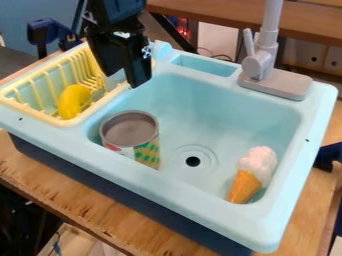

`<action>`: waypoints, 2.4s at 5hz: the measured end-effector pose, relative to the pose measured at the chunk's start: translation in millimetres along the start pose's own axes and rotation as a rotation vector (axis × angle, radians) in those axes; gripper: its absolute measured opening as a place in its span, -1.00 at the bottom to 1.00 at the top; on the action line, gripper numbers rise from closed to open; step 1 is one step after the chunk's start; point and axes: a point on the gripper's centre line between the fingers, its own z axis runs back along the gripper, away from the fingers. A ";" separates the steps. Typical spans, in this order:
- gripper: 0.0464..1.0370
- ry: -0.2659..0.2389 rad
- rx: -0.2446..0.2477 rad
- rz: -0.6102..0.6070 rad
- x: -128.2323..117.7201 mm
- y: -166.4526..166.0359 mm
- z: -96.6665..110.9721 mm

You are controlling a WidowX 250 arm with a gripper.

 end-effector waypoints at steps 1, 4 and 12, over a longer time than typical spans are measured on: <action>0.93 0.019 -0.009 0.004 -1.2 0.6 -6.4; 0.93 0.057 0.079 0.165 -19.5 38.3 -0.9; 0.93 -0.118 0.259 0.514 -33.5 99.8 -26.4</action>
